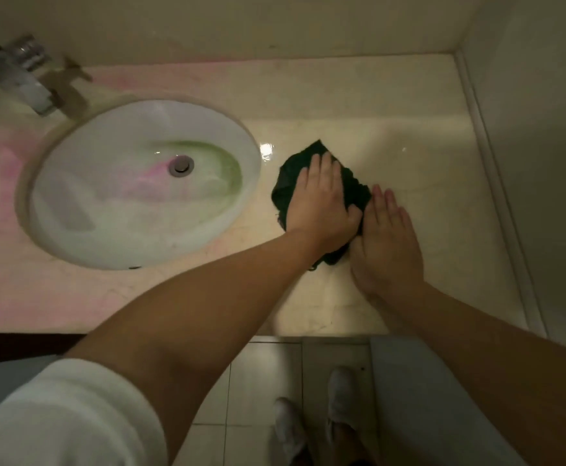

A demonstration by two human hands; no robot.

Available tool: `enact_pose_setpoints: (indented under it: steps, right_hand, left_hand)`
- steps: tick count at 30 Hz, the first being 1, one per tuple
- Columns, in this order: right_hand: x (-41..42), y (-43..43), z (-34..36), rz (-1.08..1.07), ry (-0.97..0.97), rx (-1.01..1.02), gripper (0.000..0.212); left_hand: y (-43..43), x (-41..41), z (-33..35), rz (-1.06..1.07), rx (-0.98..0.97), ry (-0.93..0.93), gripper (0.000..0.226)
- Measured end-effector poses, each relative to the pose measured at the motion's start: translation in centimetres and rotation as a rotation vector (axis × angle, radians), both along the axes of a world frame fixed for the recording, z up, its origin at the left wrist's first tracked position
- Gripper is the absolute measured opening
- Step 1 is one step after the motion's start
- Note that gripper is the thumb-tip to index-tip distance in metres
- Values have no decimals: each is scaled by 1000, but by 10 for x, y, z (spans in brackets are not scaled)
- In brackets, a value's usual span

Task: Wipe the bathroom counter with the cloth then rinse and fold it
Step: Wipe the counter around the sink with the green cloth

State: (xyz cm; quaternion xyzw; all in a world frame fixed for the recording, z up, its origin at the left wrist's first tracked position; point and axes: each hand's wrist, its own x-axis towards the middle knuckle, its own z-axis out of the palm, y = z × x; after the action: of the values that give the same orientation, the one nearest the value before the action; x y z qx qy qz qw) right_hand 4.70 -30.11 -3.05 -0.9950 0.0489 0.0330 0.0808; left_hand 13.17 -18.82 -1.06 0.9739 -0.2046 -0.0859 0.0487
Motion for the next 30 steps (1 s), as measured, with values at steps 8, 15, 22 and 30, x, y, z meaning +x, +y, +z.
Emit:
enact_pose_setpoints:
  steps: [8, 15, 22, 30]
  right_hand:
    - [2, -44, 8, 344, 65, -96, 72]
    - [-8, -16, 14, 113, 24, -22, 71]
    - [-12, 16, 5, -34, 8, 8, 70]
    - [-12, 16, 0, -46, -24, 18, 74]
  left_hand:
    - [42, -96, 8, -249, 35, 49, 82]
    - [156, -107, 15, -73, 115, 39, 82]
    - [96, -113, 13, 201, 54, 61, 90]
    - [69, -125, 6, 2, 52, 23, 80]
